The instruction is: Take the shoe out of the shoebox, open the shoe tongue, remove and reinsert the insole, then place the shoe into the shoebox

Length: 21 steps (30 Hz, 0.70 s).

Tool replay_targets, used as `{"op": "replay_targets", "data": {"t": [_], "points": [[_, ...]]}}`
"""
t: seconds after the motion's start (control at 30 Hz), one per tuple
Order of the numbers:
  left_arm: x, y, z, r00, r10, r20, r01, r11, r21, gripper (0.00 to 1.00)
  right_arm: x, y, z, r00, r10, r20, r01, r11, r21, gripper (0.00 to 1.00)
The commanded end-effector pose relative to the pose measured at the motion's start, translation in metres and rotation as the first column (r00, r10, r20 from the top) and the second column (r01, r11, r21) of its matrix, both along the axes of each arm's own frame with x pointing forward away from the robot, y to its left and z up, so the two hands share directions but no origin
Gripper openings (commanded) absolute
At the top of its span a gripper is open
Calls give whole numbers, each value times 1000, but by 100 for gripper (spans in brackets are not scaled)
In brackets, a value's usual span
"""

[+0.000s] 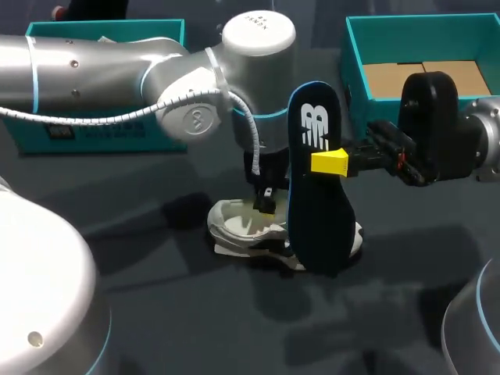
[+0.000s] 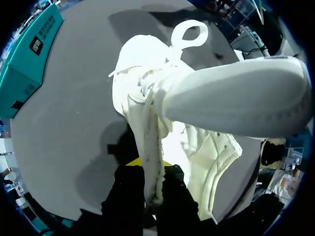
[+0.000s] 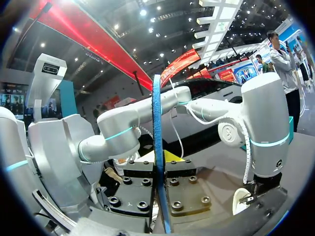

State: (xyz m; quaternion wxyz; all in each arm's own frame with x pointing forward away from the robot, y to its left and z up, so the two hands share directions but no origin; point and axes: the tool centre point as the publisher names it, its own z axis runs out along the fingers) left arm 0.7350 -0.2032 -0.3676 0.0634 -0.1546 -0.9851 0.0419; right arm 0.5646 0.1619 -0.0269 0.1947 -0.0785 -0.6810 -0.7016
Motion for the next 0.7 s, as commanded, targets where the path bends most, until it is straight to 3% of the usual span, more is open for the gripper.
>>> {"op": "replay_targets", "data": {"t": [0.03, 0.43, 0.6, 0.7], "points": [[5, 1, 22, 997, -67, -29, 67, 998, -5, 0, -1, 0, 0, 1000, -3, -1, 3, 1000, -2, 0], [5, 1, 22, 997, -67, -29, 67, 998, -5, 0, -1, 0, 0, 1000, -3, -1, 3, 1000, -2, 0], [13, 10, 44, 940, -342, 13, 342, 938, -51, 0, -1, 0, 0, 1000, -3, -1, 3, 1000, -2, 0], [12, 11, 56, 824, -560, 89, 564, 825, -26, 0, -1, 0, 0, 1000, -3, -1, 3, 1000, -2, 0]]}}
